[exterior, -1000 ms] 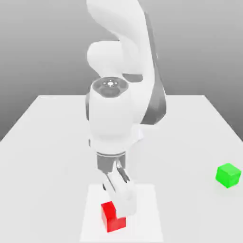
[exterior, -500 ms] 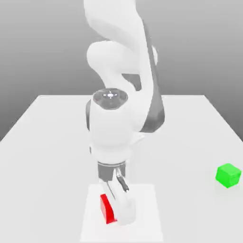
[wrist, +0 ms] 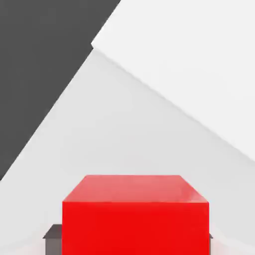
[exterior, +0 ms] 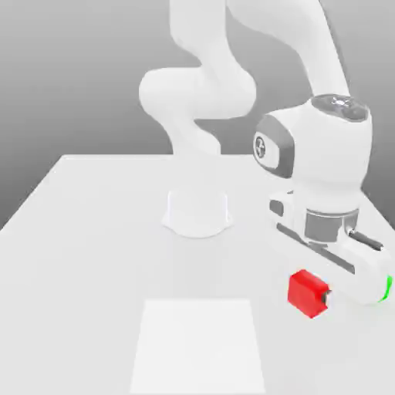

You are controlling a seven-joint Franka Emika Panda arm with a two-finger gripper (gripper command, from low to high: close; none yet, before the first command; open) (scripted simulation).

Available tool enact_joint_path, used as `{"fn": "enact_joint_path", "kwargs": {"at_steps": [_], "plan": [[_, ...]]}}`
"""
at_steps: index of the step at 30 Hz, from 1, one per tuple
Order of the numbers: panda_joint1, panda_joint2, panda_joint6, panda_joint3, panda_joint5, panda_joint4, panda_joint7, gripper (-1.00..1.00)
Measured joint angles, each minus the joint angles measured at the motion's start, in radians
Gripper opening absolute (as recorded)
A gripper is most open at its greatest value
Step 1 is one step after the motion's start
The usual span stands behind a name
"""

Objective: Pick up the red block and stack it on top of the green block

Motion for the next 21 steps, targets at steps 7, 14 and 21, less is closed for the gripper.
{"fn": "enact_joint_path", "kwargs": {"at_steps": [7, 14, 21], "plan": [[0.179, -0.034, -0.026, 0.081, 0.007, -0.007, 0.115, -1.0], [0.271, -0.021, -0.009, 0.099, -0.022, -0.005, 0.202, -1.0], [0.302, 0.085, 0.076, 0.045, -0.15, 0.003, 0.296, -1.0]]}}
